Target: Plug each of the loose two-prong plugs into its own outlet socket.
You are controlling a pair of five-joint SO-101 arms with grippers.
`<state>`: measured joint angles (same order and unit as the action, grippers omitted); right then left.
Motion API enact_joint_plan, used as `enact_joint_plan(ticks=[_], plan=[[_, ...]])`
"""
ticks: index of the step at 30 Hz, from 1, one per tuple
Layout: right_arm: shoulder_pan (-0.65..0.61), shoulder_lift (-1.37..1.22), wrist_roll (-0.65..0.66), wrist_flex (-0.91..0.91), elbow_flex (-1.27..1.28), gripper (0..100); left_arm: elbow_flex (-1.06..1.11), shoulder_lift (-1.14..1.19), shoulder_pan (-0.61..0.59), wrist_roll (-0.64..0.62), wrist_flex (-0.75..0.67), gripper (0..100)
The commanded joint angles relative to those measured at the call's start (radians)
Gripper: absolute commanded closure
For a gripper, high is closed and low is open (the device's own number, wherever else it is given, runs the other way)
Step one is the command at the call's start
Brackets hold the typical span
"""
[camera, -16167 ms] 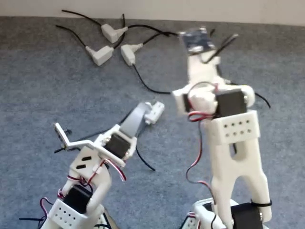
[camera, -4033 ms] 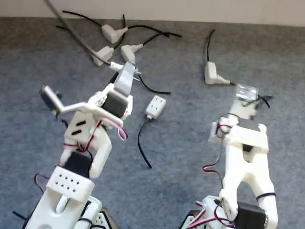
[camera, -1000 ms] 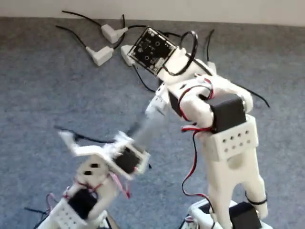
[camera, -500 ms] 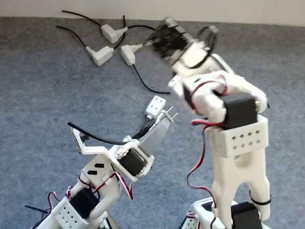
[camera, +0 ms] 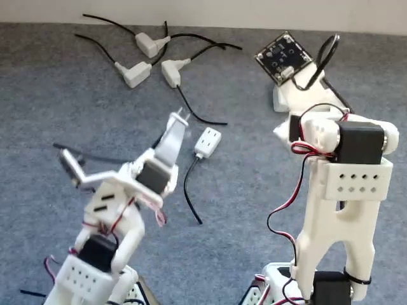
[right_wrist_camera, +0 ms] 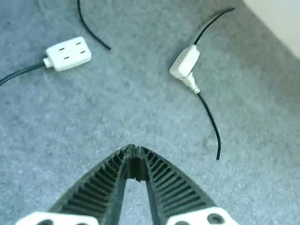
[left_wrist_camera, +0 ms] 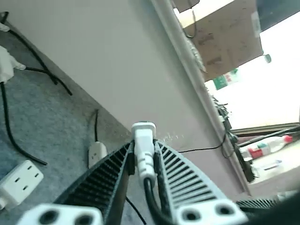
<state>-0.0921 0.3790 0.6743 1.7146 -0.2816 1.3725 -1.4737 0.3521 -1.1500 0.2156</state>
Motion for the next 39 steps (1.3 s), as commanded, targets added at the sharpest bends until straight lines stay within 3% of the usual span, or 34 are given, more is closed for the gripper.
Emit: enact_joint_plan(ticks=[1,4,7,10,15,24,32,39], plan=[[0.025,0.016,-0.051,0.051,-0.013,99.1,-0.252,0.423,-0.033,0.003,0.011,99],[0.062,0.016,-0.132,0.036,0.031,99.1,-0.371,0.636,-0.028,0.002,0.029,99],[0.064,0.016,-0.146,0.039,0.085,99.1,-0.532,0.805,-0.028,-0.003,0.138,99],[0.064,0.016,-0.146,0.038,0.154,99.1,-0.679,0.960,-0.031,-0.109,0.255,99],[0.064,0.016,-0.146,0.038,0.237,99.1,-0.791,1.148,-0.024,-0.184,0.276,99],[0.073,0.016,-0.147,-0.002,0.392,99.1,-0.885,1.369,-0.012,-0.310,0.276,99],[0.073,0.016,-0.239,-0.157,0.562,99.1,-0.978,1.501,-0.010,-0.311,0.285,99],[0.073,0.016,-0.244,-0.272,0.680,99.1,-1.113,1.512,0.054,-0.315,0.489,99]])
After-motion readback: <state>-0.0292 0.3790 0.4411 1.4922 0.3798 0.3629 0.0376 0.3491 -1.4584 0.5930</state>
